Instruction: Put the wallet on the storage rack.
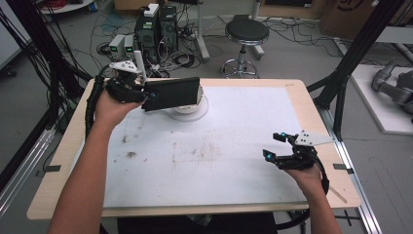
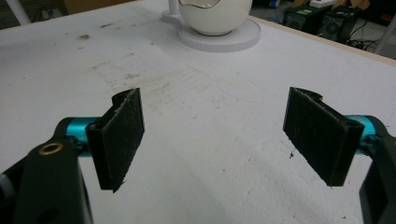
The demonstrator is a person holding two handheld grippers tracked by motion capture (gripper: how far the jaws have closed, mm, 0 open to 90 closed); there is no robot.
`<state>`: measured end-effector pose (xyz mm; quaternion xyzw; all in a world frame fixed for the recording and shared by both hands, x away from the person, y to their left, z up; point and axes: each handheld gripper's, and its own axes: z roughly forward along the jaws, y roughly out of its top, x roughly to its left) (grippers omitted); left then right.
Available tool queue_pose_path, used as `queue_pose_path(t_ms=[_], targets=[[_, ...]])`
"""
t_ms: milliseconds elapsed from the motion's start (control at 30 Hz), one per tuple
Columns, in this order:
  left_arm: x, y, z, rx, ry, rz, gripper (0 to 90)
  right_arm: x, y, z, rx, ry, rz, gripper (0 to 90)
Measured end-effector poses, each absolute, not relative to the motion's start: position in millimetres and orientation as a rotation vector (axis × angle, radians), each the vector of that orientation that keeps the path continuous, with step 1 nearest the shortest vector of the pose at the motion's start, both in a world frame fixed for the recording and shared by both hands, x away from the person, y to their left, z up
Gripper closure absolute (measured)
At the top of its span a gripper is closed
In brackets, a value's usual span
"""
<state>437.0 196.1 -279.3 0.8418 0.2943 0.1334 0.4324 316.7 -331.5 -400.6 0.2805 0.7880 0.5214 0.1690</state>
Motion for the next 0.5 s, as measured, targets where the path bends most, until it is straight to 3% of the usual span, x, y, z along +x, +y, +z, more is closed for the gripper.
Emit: queue_pose_path(t_ms=[500], targets=[[461, 177, -279, 2.209, 0.811, 0.402, 74.7, 317, -334, -402, 0.808, 2.226, 1.493, 21.2]])
